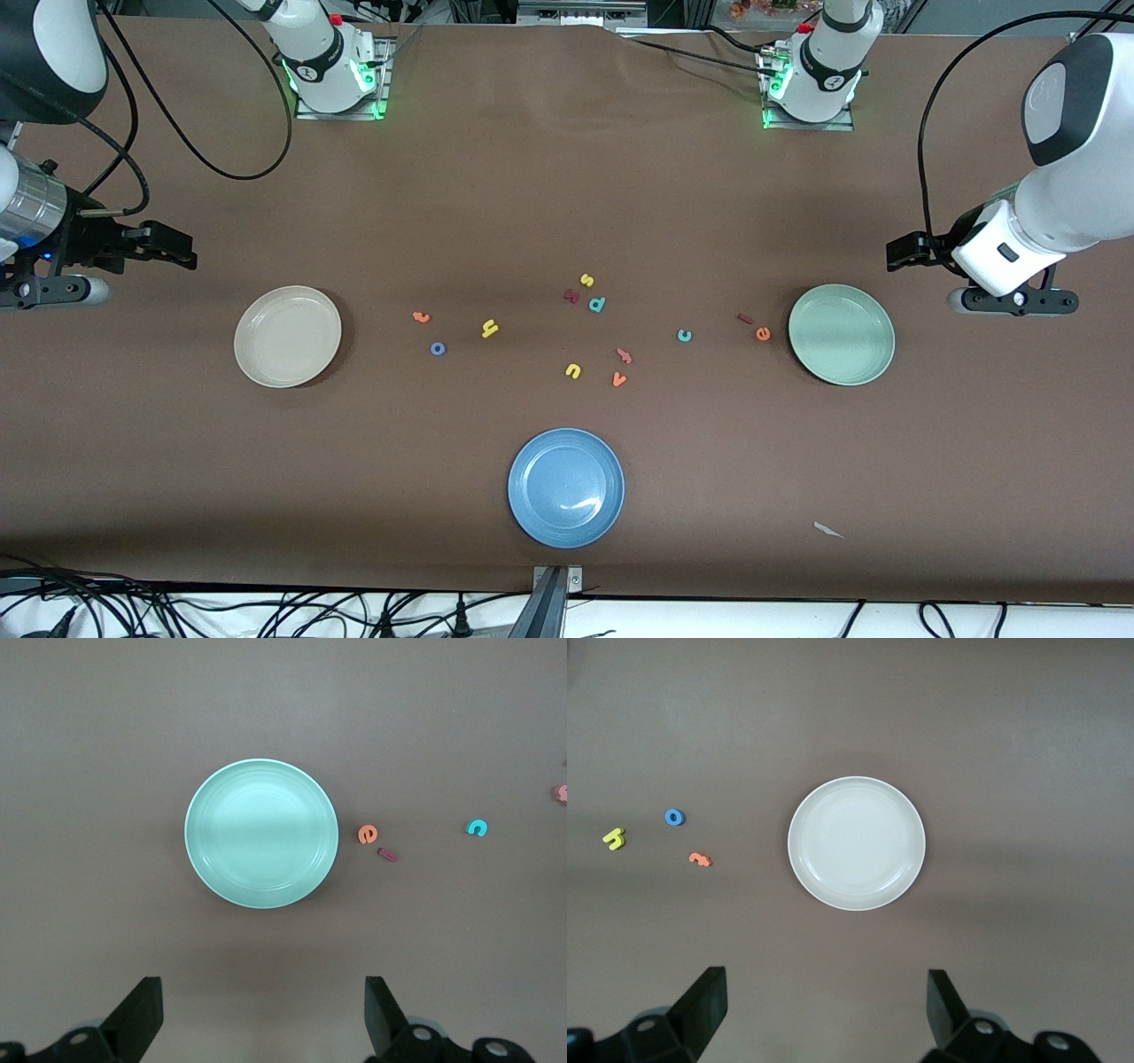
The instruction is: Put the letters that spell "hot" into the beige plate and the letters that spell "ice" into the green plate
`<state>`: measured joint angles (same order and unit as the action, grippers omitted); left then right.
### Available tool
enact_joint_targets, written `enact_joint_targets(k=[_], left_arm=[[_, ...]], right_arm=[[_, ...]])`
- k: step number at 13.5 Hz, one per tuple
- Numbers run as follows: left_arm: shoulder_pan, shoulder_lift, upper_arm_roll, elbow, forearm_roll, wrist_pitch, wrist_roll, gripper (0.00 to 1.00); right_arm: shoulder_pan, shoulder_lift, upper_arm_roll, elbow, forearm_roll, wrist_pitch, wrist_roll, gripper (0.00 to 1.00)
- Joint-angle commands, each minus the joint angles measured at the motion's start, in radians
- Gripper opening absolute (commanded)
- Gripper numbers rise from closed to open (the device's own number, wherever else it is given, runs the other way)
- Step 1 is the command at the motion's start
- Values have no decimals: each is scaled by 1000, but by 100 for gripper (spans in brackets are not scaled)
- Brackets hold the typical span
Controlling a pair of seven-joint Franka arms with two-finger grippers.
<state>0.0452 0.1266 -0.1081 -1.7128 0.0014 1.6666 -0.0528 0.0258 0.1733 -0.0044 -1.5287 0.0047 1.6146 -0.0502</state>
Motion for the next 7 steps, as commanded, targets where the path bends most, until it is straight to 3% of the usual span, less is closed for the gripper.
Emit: enact_joint_targets(k=[1,7], left_arm=[[-1,-5,-5,-11,-11,16,-12,100],[-1,-2,-5,-11,-11,21,-12,100]], right_arm=[[-4,-3,-3,16,20,-24,-17,100],[-4,-3,-3,15,18,-22,-17,100]])
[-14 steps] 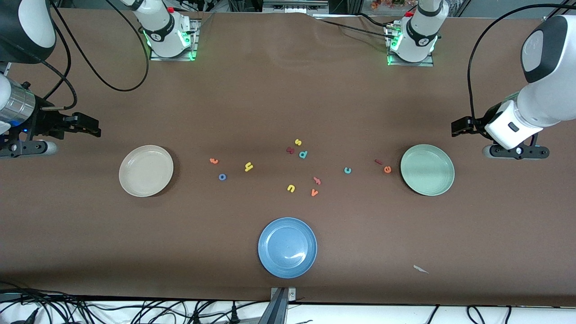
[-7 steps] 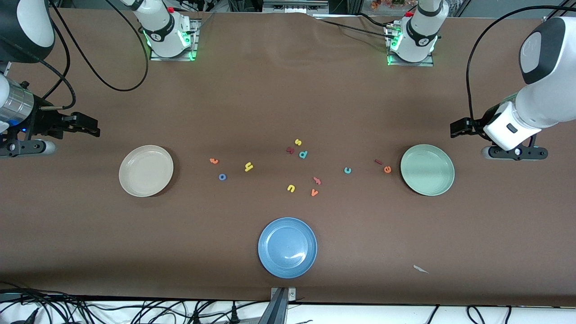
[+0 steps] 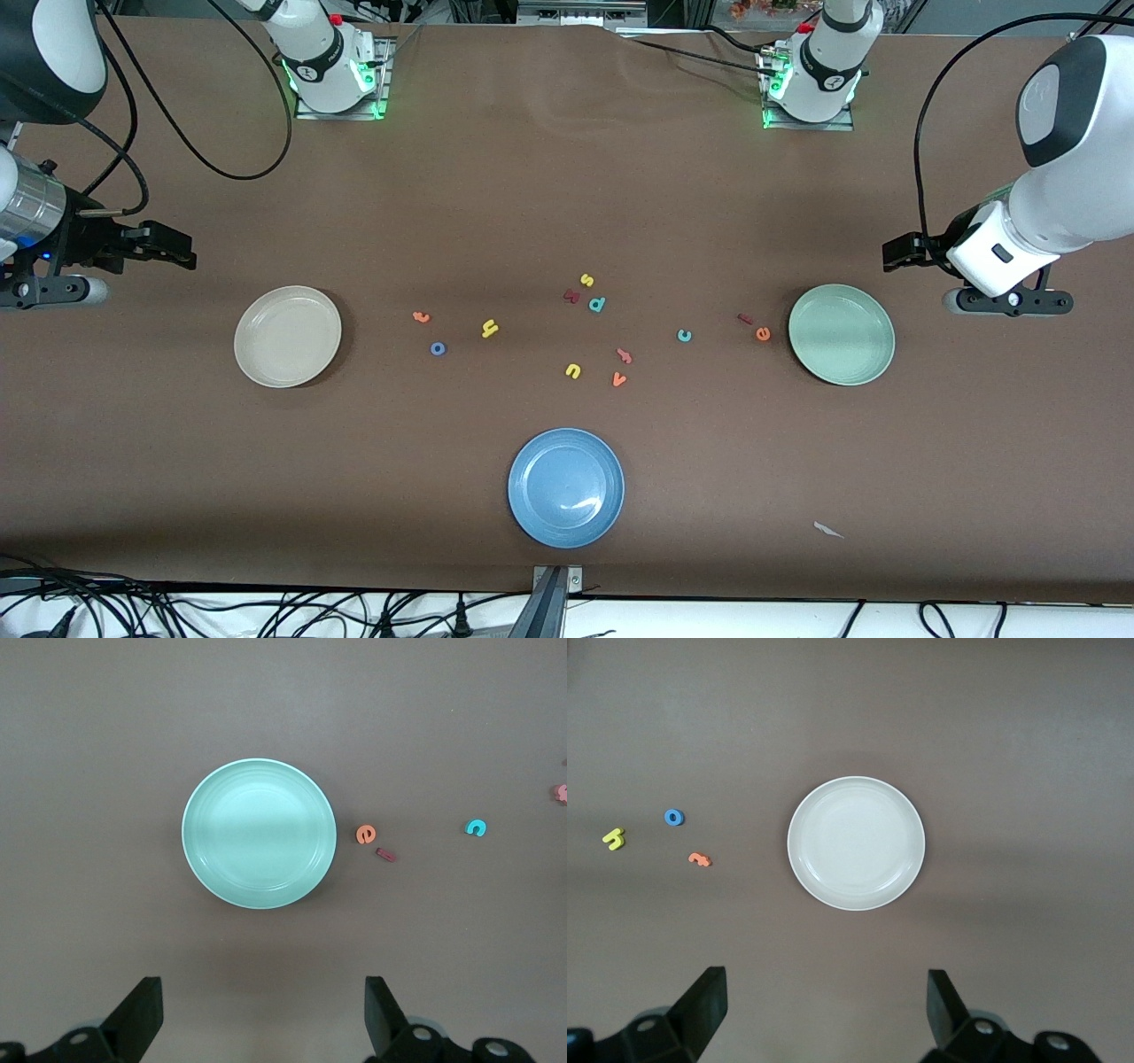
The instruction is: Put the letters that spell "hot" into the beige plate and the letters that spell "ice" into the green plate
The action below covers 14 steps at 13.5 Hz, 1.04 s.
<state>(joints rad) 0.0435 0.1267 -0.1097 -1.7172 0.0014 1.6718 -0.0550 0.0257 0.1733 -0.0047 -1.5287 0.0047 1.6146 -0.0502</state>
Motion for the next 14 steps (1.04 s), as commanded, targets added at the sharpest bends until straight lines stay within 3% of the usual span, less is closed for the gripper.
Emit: enact_joint_targets(k=[1,14], left_arm=[[1,-2,-4,-7,-11,19,-9,100],[1,-4,-5,-7,-11,20,-14,100]], right_arm=[[-4,-3,-3,15,18,-24,-17,100],[-3,-32,-1,-30,17,-10,-16,100]])
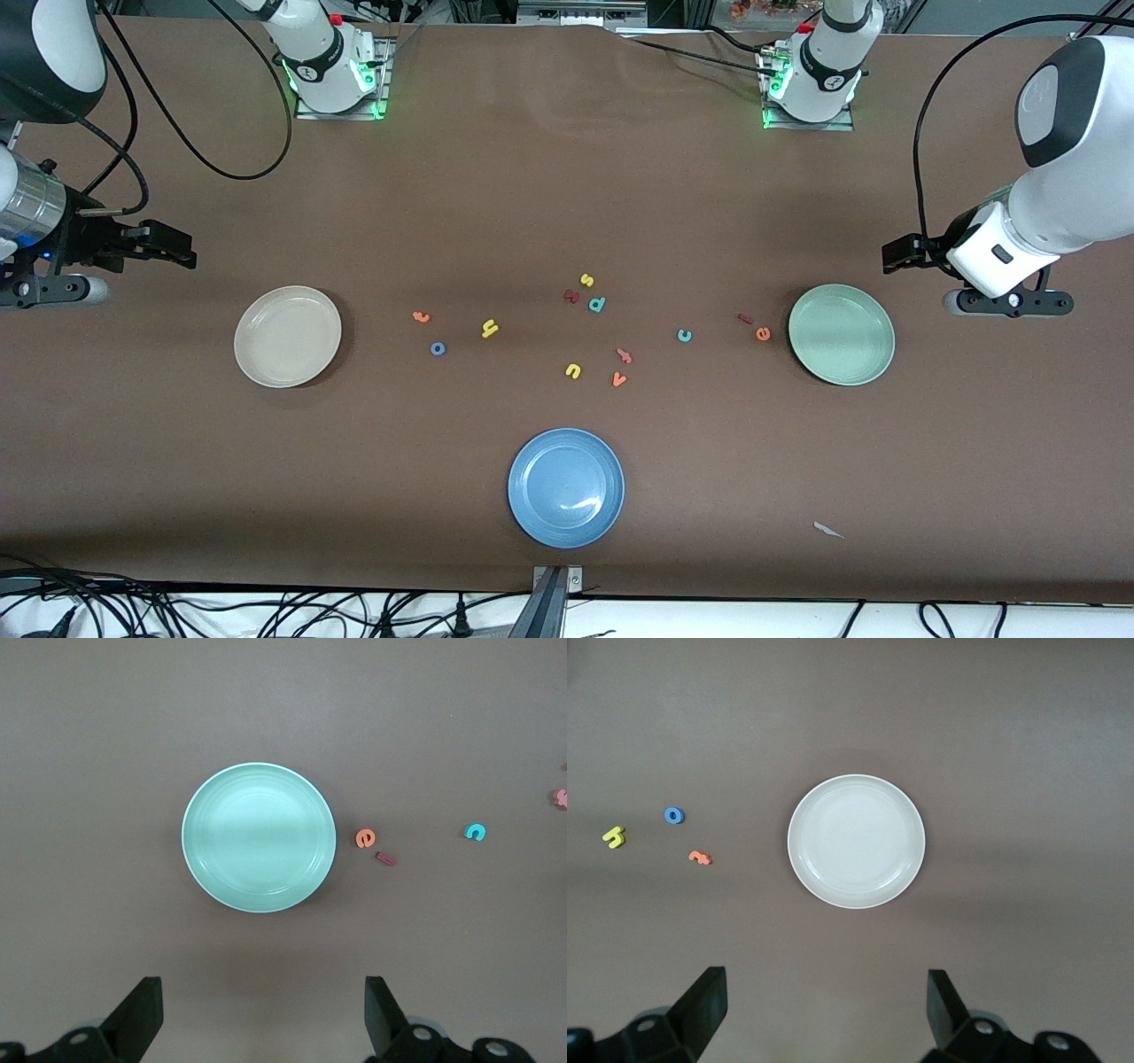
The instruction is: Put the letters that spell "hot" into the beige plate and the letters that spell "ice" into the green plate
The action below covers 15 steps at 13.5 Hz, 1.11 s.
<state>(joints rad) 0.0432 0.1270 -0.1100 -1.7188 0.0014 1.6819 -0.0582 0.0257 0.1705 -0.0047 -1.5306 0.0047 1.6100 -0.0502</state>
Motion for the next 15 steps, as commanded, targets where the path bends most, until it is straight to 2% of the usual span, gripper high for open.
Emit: enact_joint_targets(k=[1,4,15], left_arm=[[1,-3,-5,-5,-11,10,-11,100],[1,-3,-5,-5,-11,10,-11,100],[1,-1,-5,-5,-11,21,-11,100]], right_arm=[[-3,-39,-1,-43,17,2,-16,100],[-3,-65,-1,-80,14,28,-16,100],[-3,-63,0,-63,12,18,-17,100]])
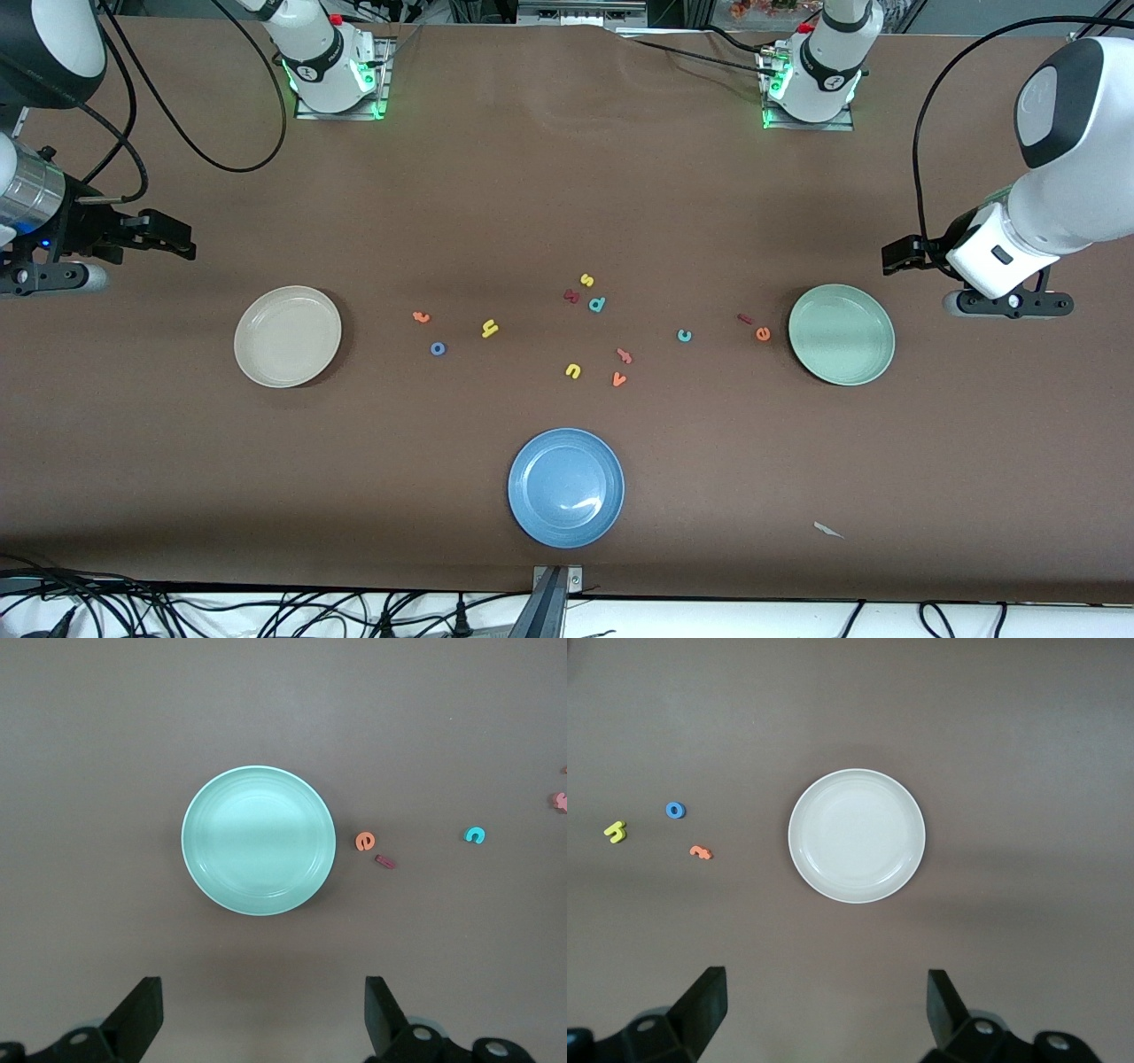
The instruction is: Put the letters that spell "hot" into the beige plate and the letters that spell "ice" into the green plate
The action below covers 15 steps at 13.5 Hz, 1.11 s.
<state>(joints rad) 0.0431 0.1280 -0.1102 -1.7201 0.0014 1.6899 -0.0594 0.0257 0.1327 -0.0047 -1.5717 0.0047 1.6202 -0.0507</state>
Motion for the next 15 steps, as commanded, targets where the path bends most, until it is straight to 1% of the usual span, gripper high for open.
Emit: enact_joint_targets(k=[1,4,10,15], left_arm=[[1,-2,-5,-4,-11,13,-10,100],[1,2,-6,-4,-11,14,-11,100],[-17,21,-17,5,-8,16,-89,100],[-71,62,-19,5,-9,56,-297,100]], right_arm=[[-3,-25,0,-22,12,7,-17,100],[-3,-24,2,-24,12,7,-14,100],[3,-18,6,-22,9,14,-8,100],[3,-5,6,-24,17,7,-15,100]])
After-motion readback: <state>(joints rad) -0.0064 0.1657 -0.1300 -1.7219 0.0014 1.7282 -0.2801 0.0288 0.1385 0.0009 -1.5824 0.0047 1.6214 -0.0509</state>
